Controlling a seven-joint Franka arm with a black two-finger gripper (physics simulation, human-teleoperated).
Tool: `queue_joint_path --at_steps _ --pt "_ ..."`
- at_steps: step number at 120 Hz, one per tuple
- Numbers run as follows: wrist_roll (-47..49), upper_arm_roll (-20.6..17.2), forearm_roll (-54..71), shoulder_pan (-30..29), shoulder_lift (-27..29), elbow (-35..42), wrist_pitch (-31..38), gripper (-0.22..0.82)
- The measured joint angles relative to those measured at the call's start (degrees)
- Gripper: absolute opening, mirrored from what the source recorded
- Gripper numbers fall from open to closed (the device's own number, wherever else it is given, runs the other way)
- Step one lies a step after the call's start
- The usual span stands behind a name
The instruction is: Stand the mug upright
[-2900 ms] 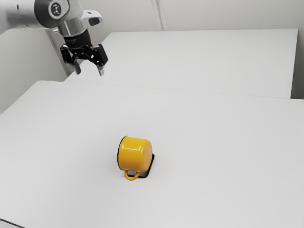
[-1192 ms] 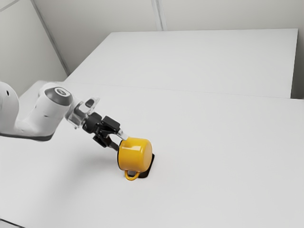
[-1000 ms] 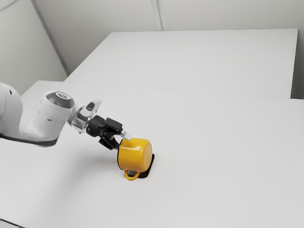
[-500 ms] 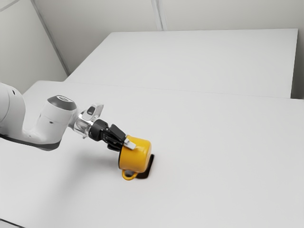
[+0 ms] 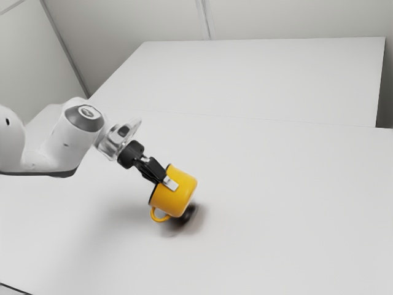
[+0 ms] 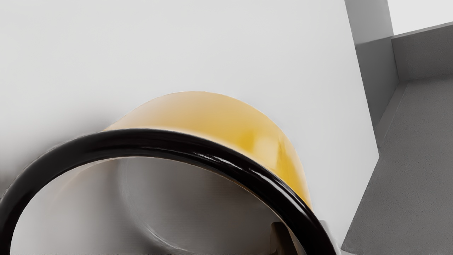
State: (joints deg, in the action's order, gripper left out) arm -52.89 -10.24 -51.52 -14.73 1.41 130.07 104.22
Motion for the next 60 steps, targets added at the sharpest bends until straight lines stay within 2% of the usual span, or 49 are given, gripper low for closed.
queue_joint_path --at_steps 26,36,60 --pt "1.8 -7.4 24.3 1.8 1.7 -1.5 10.0 -0.16" --pt "2.3 -8.7 31.5 2.9 1.7 -1.5 13.9 -0.16" --pt "3.4 -11.5 43.4 1.3 2.4 0.1 21.2 -0.17"
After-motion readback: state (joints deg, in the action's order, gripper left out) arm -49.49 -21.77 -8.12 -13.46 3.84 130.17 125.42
